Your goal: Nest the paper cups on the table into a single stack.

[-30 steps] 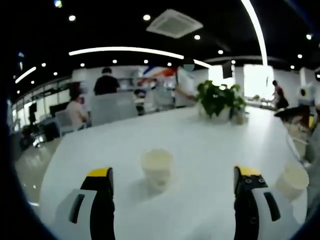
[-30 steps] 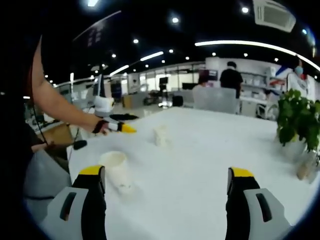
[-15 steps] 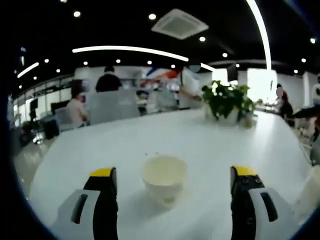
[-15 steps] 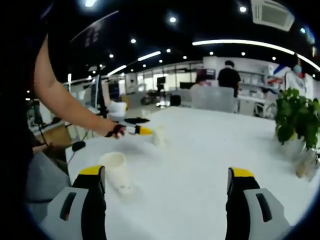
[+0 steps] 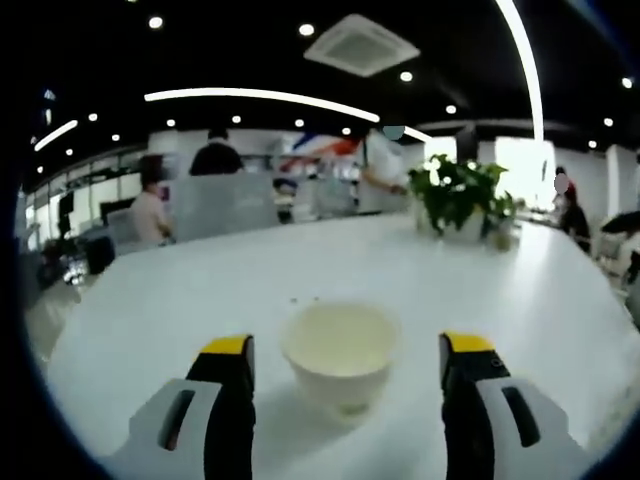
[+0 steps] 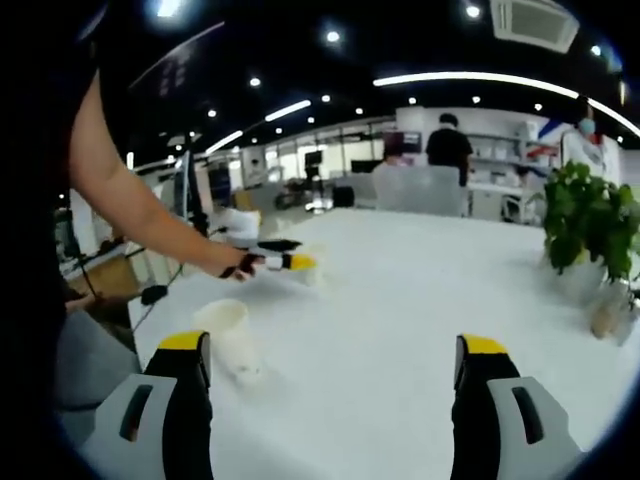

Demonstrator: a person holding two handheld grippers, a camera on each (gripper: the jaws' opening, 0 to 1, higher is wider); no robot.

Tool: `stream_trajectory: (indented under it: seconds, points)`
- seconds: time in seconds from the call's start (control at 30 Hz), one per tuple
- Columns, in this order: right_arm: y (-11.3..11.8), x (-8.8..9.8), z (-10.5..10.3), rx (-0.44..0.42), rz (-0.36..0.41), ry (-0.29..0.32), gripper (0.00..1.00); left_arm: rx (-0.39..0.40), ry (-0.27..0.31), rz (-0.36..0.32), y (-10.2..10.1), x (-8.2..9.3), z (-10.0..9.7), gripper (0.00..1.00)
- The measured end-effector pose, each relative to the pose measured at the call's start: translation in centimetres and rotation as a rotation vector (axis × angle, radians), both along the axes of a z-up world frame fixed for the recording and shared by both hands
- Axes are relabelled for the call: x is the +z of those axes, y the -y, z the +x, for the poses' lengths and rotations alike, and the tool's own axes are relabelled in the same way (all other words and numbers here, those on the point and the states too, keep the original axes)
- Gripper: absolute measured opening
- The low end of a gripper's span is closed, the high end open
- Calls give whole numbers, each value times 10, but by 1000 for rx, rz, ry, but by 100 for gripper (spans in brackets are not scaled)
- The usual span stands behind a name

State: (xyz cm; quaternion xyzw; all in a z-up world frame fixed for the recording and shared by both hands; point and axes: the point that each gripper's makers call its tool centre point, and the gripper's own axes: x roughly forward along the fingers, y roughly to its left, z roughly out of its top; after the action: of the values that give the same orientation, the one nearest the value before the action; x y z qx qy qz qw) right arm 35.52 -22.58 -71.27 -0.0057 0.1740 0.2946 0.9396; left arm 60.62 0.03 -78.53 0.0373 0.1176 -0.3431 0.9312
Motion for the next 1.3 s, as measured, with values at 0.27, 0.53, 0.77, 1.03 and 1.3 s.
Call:
stream_trajectory:
  seconds: [0.27, 0.53, 0.77, 1.03, 1.3]
  points:
    - [4, -1, 2, -12, -4, 1, 100, 0, 6, 44, 2, -5, 11, 52]
    - [3, 2, 1, -14, 0, 6, 100, -30, -27, 38, 6, -8, 10, 43]
    - [4, 4, -2, -12, -1, 10, 100, -34, -22, 34, 9, 0, 5, 42]
    - [6, 9, -1, -1, 7, 20, 100, -1, -20, -2, 7, 28, -3, 41]
    - [6, 14, -1, 10, 12, 13, 97, -1, -7, 20, 1, 58, -7, 41]
